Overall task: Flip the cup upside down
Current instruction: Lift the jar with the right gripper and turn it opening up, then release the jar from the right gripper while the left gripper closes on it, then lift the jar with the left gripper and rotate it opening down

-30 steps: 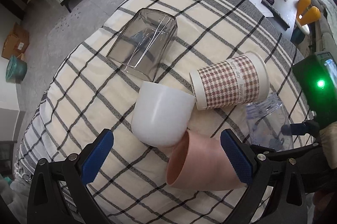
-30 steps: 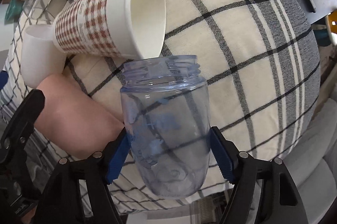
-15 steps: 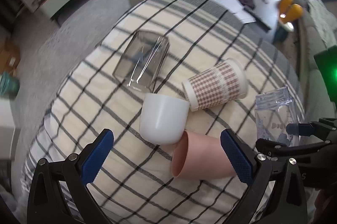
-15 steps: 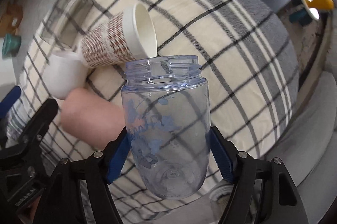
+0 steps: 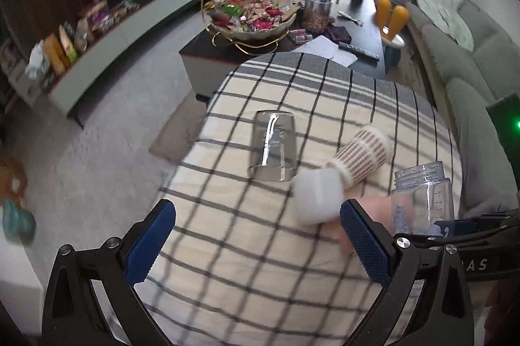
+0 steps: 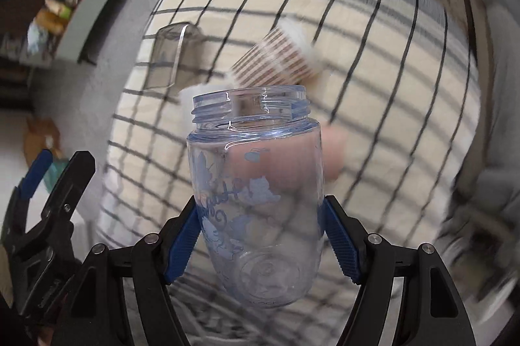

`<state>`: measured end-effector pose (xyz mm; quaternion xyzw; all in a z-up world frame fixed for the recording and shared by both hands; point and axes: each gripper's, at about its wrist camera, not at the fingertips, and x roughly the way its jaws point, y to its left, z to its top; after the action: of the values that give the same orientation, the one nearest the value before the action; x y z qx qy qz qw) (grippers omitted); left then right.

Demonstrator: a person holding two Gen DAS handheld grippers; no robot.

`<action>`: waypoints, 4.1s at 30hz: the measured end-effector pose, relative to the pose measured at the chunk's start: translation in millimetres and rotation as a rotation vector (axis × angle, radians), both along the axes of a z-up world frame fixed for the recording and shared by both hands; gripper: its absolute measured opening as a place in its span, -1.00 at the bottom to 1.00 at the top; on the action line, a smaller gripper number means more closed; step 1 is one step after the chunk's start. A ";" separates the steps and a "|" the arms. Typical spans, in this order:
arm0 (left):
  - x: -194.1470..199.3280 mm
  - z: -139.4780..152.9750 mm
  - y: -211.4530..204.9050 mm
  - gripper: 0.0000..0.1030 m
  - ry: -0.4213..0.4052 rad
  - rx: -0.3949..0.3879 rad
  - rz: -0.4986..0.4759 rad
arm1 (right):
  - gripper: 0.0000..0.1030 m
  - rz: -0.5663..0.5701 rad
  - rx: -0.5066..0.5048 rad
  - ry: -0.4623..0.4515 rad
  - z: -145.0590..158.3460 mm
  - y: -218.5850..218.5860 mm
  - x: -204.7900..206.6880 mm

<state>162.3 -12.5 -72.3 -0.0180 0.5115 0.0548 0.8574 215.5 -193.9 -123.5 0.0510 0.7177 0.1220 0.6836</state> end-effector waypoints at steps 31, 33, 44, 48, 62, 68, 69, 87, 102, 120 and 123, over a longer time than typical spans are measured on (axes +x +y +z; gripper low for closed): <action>-37.1 -58.6 105.6 1.00 -0.011 -0.019 -0.073 | 0.41 -0.318 0.204 0.118 -115.1 97.1 -41.2; -36.1 -60.2 104.8 1.00 -0.012 -0.014 -0.078 | 0.41 -0.305 0.194 0.104 -112.4 94.0 -34.9; -42.2 -56.3 101.0 1.00 -0.032 -0.024 -0.094 | 0.62 -0.321 0.200 0.050 -98.5 78.4 -50.5; -52.7 -47.8 92.8 1.00 -0.078 -0.019 -0.114 | 0.62 -0.348 0.223 -0.015 -82.4 67.4 -66.4; -106.5 -47.2 24.4 1.00 -0.304 -0.046 -0.212 | 0.68 -0.433 -0.042 -0.608 18.4 -7.6 -169.0; -118.8 -66.6 -6.1 1.00 -0.410 -0.028 -0.225 | 0.79 -0.482 -0.222 -0.842 31.0 -27.6 -210.0; -118.2 -71.1 -8.8 1.00 -0.414 -0.030 -0.223 | 0.80 -0.481 -0.238 -0.869 31.0 -28.7 -214.4; -112.0 -136.0 -48.7 1.00 -0.386 -0.015 -0.229 | 0.82 -0.542 -0.291 -0.919 7.4 -51.5 -233.9; -103.1 -155.0 -55.2 0.40 -0.342 -0.016 -0.242 | 0.82 -0.526 -0.284 -0.870 -7.1 -48.4 -224.9; -97.8 -118.2 -45.0 0.39 -0.229 0.000 -0.305 | 0.82 -0.569 -0.243 -0.820 11.7 -51.8 -218.4; -89.1 -102.1 -44.3 0.39 -0.104 0.011 -0.365 | 0.82 -0.617 -0.217 -0.750 19.5 -58.4 -209.1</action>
<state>73.2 -56.9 -174.3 0.0768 0.4611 -0.0998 0.8784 6.4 -252.4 -104.0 0.1421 0.3823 -0.1514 0.9004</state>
